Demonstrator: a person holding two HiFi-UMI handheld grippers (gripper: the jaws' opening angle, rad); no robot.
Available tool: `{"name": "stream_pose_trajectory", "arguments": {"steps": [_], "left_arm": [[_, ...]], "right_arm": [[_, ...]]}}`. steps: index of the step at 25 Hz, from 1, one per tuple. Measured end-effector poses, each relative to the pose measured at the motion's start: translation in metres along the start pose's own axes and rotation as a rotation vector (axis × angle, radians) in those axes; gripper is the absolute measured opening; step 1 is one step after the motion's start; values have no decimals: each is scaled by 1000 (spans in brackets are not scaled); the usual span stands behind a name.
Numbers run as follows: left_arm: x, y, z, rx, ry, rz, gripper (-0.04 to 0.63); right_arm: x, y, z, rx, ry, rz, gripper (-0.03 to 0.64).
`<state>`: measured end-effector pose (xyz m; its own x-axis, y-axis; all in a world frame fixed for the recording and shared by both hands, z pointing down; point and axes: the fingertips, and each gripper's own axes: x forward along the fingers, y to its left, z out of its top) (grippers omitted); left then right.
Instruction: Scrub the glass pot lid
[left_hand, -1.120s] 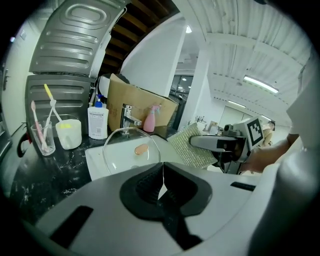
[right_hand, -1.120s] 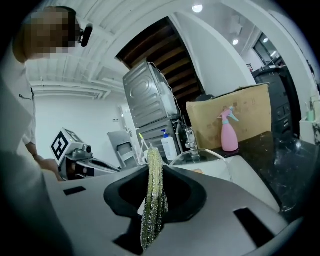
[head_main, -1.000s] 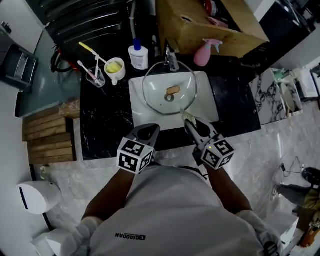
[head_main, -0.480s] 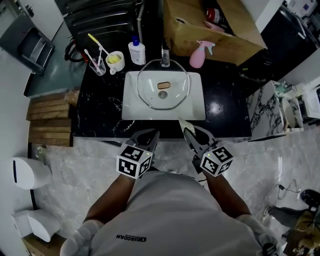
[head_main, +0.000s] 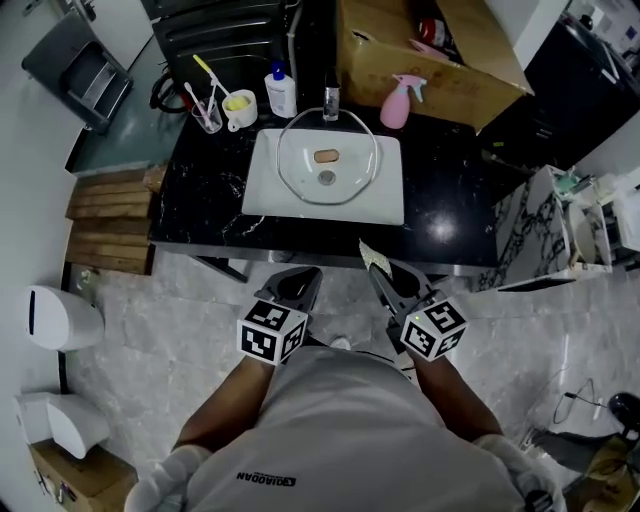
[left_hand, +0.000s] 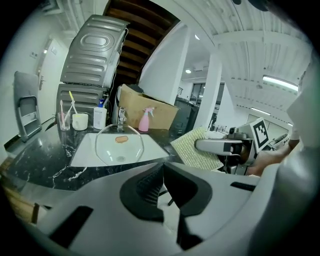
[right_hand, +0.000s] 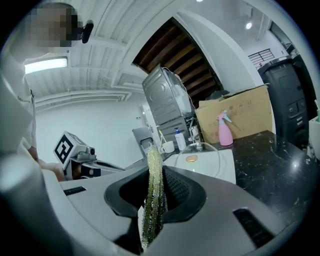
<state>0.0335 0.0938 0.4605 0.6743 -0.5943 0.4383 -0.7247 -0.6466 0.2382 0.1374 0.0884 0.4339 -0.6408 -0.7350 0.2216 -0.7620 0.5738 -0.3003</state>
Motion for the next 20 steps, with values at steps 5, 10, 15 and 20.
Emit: {"name": "stream_pose_trajectory", "arguments": {"steps": [5, 10, 15, 20], "left_arm": [[-4, -10, 6, 20, -1, 1, 15], [-12, -12, 10, 31, -18, 8, 15], [-17, -16, 4, 37, -9, 4, 15], [-23, -19, 0, 41, -4, 5, 15]], "right_arm": [[-11, 4, 2, -4, -10, -4, 87], [-17, 10, 2, -9, -20, -4, 87], [-20, 14, 1, -15, -20, -2, 87], [-23, 21, -2, -22, -21, -1, 87]]}}
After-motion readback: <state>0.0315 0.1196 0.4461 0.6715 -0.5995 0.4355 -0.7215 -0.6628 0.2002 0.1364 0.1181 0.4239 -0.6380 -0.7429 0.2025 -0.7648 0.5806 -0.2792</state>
